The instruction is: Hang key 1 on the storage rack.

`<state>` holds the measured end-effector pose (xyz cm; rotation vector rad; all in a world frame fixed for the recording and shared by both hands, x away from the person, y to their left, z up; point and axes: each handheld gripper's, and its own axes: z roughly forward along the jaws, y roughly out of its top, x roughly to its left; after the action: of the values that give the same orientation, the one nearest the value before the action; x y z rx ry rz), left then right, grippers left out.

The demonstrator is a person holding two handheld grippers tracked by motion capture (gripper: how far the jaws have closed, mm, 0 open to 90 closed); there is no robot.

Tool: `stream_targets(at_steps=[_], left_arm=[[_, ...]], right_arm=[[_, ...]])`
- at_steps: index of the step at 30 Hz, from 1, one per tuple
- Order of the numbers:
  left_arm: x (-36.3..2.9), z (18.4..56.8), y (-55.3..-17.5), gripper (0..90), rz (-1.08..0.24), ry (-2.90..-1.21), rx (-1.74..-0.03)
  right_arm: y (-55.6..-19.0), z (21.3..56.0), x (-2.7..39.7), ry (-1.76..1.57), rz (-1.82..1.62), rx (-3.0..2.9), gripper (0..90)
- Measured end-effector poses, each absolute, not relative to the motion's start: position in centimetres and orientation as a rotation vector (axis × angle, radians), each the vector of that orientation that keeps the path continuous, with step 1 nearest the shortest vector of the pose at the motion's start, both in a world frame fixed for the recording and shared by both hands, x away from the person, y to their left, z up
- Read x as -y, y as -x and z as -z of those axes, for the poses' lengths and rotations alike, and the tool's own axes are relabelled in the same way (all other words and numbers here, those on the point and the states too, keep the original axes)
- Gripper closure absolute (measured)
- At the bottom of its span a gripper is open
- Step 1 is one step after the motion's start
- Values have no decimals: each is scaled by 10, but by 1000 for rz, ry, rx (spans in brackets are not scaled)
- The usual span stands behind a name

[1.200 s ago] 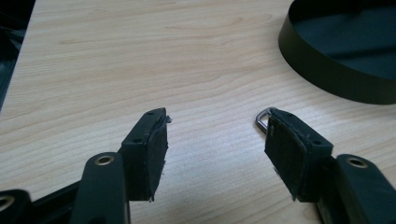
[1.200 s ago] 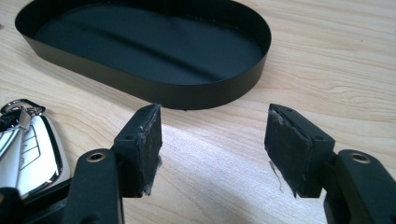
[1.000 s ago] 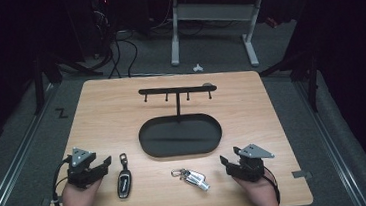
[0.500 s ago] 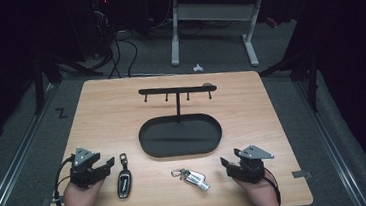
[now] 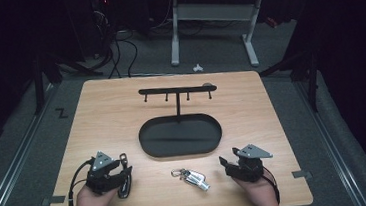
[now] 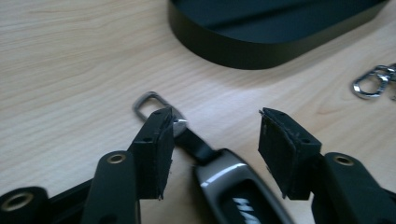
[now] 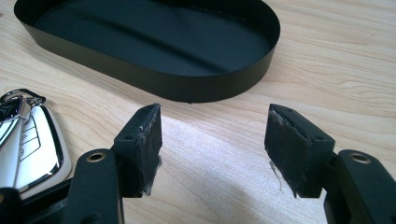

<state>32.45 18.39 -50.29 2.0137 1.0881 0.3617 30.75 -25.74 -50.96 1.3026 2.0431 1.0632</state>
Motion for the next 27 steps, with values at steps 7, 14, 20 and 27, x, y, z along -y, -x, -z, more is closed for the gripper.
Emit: stream_targets(at_steps=[7,14,20,27], left_arm=[[-172,512,-300,349,-506,-2074,-1202],[-168,519,-302,448,-423,-2128,-1200],[-140,518,-291,461,-333,-2182,-1065],[-114,515,-282,454,-287,-2199,-963]], right_arm=[[-307,509,255,-1285,-1067,-2056,374],[-303,504,257,-1291,-1080,-2034,385],[-303,506,256,-1285,-1076,-2043,387],[-304,507,255,-1291,-1076,-2046,389]])
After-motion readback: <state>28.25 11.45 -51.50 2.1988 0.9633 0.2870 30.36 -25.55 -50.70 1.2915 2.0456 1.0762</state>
